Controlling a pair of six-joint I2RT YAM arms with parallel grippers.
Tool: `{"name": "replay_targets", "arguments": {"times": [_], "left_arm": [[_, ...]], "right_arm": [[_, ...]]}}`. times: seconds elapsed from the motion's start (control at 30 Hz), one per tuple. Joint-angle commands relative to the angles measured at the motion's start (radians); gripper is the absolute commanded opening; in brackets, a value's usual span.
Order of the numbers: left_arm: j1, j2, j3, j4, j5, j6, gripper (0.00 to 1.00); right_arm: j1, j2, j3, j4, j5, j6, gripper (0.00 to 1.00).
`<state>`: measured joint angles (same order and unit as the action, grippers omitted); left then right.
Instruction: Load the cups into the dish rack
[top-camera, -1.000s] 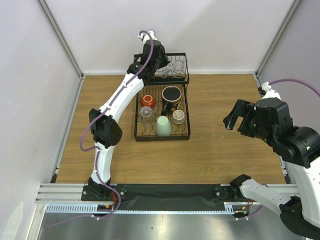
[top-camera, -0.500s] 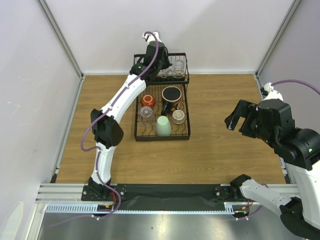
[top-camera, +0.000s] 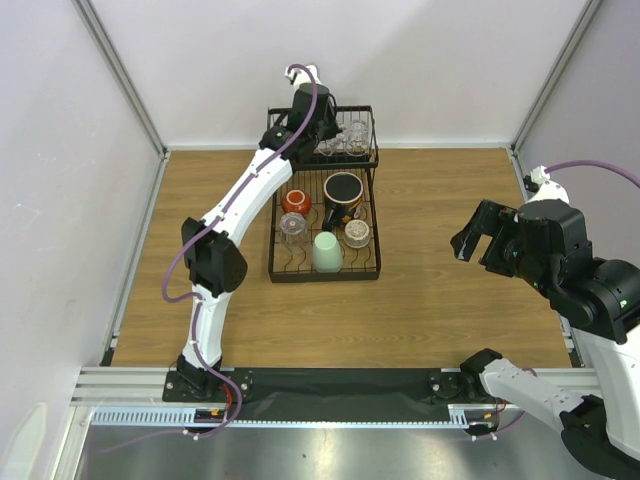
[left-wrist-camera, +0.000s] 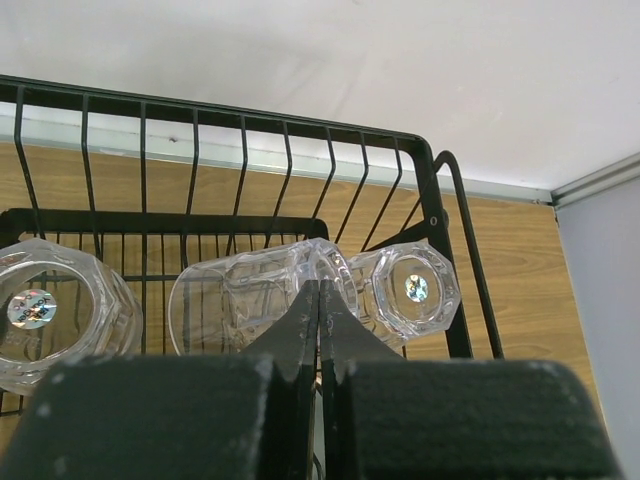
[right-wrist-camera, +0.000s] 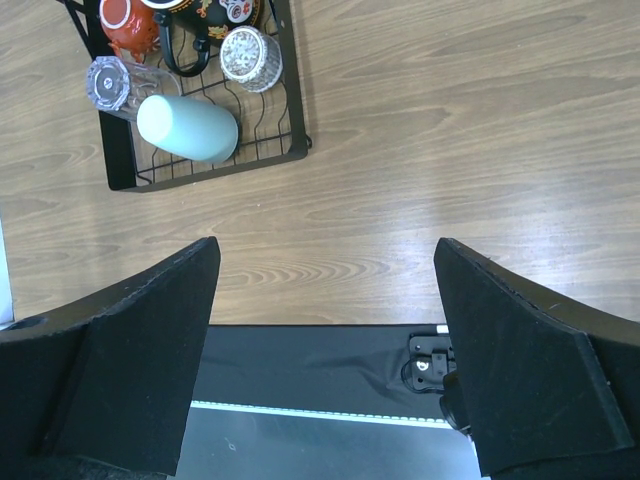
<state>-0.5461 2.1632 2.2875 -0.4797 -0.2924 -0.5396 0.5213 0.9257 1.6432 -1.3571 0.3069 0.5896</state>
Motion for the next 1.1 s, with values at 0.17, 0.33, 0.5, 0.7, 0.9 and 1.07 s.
{"name": "replay_targets", "arguments": {"times": [0.17,0.33,0.5,0.7,0.9,1.07], "left_arm": [[0.005,0.011,0.056,-0.027,-0.047,0.049,0.00],[0.003,-0.046,0.018,0.025,-0.047,0.018,0.01],[-0.006,-0.088,-0.033,0.111,-0.028,-0.020,0.00],[-0.009,-0.009,0.067,0.038,0.018,-0.065,0.00],[-0.011,0.009,0.053,0.046,0.019,-0.062,0.00],[-0.011,0.035,0.066,0.041,0.038,-0.065,0.01]], "right_arm": [[-0.004,0.001,0.013,-0.033,0.018,-0.027,0.94],[-0.006,0.002,0.014,-0.037,0.020,-0.034,0.95],[-0.006,0.005,0.021,-0.046,0.026,-0.042,0.95],[-0.009,0.007,0.033,-0.053,0.031,-0.047,0.95],[-0.007,0.002,0.038,-0.066,0.037,-0.045,0.95],[-0.009,-0.001,0.049,-0.080,0.043,-0.042,0.95]]}}
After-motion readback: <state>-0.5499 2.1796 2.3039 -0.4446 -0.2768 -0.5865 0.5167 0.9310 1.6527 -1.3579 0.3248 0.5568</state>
